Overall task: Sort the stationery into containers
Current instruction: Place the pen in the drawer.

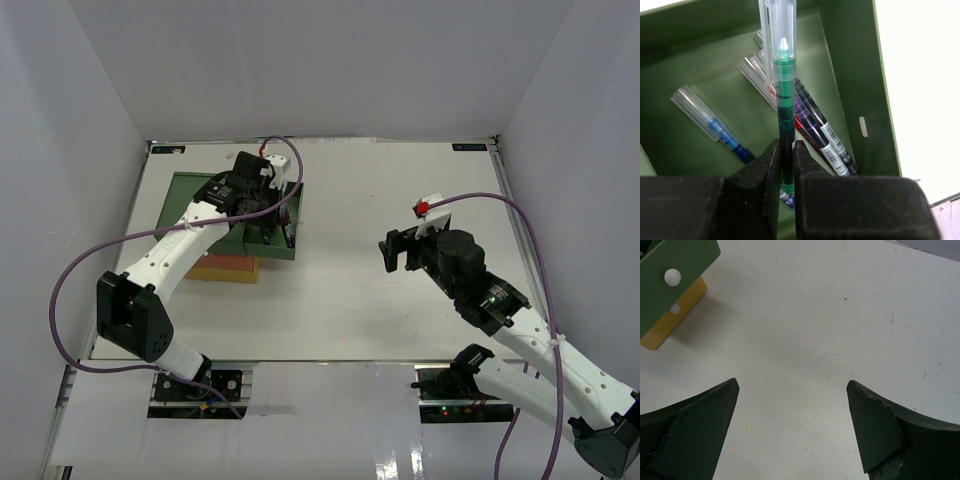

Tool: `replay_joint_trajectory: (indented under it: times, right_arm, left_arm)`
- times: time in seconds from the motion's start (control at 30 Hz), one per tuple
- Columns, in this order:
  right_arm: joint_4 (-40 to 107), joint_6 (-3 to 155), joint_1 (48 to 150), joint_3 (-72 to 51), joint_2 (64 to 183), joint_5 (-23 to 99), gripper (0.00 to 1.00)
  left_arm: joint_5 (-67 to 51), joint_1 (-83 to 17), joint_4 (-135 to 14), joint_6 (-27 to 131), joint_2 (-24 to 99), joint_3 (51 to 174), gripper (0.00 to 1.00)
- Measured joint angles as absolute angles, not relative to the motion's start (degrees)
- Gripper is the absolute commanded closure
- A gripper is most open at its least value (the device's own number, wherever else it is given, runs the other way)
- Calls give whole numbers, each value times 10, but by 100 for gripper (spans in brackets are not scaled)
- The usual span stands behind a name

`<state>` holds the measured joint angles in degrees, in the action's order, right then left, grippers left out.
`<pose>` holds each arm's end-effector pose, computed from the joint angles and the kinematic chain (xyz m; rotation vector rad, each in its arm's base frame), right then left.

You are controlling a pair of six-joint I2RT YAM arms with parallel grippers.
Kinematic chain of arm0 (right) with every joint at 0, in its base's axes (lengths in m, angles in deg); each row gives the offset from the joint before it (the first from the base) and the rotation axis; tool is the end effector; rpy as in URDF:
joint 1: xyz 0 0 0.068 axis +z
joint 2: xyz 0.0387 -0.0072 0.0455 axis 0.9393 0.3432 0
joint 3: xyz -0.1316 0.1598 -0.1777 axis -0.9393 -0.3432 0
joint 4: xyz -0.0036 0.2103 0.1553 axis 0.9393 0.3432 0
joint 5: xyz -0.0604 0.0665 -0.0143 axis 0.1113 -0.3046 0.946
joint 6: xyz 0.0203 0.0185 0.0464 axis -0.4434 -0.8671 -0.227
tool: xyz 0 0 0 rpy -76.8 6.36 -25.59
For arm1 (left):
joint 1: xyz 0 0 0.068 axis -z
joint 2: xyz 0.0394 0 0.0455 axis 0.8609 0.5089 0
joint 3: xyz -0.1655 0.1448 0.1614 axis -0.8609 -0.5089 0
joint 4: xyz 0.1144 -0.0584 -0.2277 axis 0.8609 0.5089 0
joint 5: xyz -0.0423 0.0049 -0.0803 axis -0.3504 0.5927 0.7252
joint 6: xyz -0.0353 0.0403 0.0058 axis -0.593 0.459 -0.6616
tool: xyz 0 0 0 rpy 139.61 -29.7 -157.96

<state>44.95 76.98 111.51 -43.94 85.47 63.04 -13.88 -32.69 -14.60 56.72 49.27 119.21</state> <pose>0.1408 0.1107 0.3243 -0.3427 1.7699 0.3173 0.2894 -0.1473 0.3147 0.4519 2.4591 -0.2934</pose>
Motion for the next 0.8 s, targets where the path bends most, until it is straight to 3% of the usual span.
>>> replay_joint_trajectory:
  times: [0.57, 0.8]
  right_arm:
    - [448, 770, 1115, -445, 855, 632, 5]
    - [448, 770, 1115, -445, 855, 632, 5]
  left_arm:
    - [-137, -327, -140, 565, 510, 1201, 78]
    - [-137, -327, -140, 565, 513, 1203, 70]
